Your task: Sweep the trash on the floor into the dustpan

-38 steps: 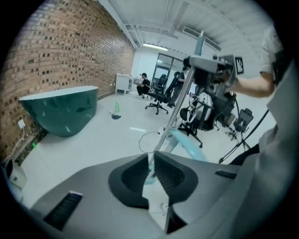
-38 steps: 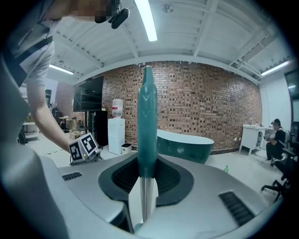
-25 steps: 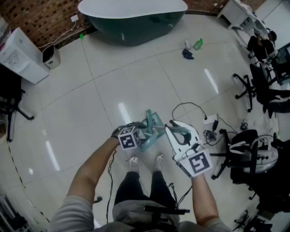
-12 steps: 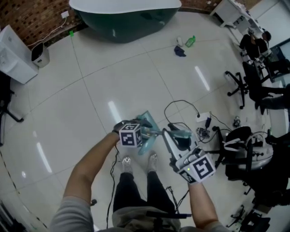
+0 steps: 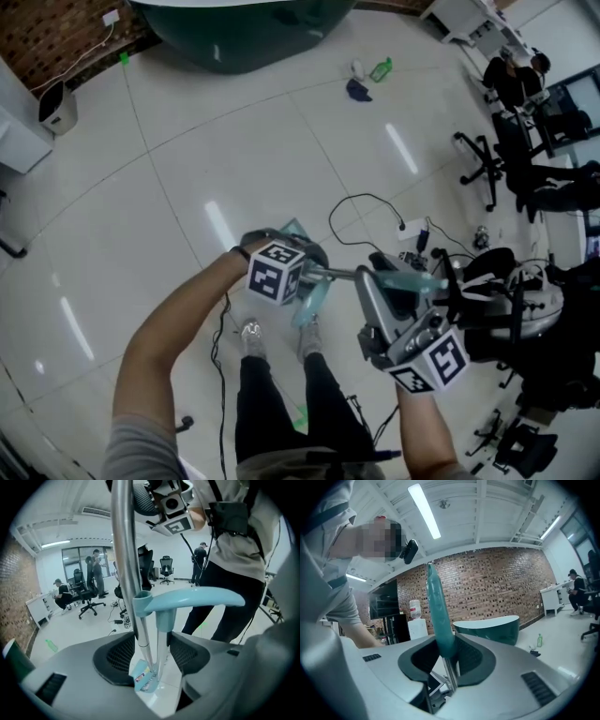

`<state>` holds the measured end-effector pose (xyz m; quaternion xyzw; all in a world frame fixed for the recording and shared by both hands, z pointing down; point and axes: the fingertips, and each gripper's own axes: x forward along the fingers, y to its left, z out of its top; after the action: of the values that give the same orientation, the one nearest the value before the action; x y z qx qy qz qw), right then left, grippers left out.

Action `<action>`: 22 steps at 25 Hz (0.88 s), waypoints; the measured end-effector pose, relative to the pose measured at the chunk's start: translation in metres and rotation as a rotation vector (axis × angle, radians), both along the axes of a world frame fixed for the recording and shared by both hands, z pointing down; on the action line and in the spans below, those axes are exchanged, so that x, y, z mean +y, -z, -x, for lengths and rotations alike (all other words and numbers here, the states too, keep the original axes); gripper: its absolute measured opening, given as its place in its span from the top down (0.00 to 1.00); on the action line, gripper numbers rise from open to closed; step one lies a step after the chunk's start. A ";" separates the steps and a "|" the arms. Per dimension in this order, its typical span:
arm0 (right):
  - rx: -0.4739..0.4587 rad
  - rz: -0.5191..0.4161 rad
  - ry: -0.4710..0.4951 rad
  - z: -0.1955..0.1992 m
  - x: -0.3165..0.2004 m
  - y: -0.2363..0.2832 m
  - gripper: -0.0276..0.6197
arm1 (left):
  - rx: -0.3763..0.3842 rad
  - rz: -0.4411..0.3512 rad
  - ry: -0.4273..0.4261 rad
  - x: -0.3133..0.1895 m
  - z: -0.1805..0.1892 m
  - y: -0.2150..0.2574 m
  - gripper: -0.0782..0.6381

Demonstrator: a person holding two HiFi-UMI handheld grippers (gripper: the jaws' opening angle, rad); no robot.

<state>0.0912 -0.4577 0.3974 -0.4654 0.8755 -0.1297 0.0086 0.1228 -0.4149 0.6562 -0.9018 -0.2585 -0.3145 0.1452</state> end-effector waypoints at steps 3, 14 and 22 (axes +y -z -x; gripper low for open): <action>-0.016 0.006 -0.013 -0.010 0.001 -0.003 0.81 | 0.006 0.062 0.009 0.005 -0.003 -0.004 0.57; 0.020 0.010 -0.013 -0.005 0.006 -0.007 0.81 | -0.016 0.230 0.126 0.004 -0.003 -0.005 0.63; 0.109 0.034 -0.028 -0.007 0.006 -0.014 0.70 | -0.087 0.240 0.273 -0.007 0.020 -0.015 0.45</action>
<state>0.0981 -0.4517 0.4118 -0.4842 0.8657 -0.1189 -0.0450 0.1026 -0.4216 0.6708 -0.9249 -0.1754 -0.3368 -0.0187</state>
